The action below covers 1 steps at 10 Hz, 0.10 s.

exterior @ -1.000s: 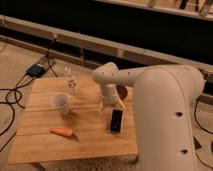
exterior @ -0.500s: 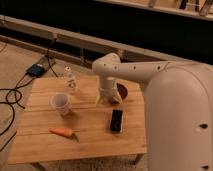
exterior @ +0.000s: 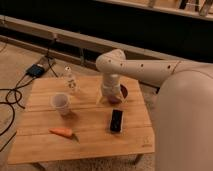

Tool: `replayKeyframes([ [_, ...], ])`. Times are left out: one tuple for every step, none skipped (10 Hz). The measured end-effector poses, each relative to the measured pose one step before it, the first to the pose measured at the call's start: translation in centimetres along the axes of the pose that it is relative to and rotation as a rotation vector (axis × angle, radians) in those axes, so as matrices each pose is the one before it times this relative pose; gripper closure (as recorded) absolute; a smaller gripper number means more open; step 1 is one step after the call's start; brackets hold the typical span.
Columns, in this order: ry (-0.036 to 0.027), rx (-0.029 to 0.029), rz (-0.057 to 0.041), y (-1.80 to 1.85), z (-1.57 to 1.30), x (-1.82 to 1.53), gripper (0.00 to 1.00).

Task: Place the eraser on the white sponge

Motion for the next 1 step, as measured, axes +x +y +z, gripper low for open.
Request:
replayKeyframes([
  [0.00001,0.00017,-0.00295,0.176,0.003,-0.048,0.2],
])
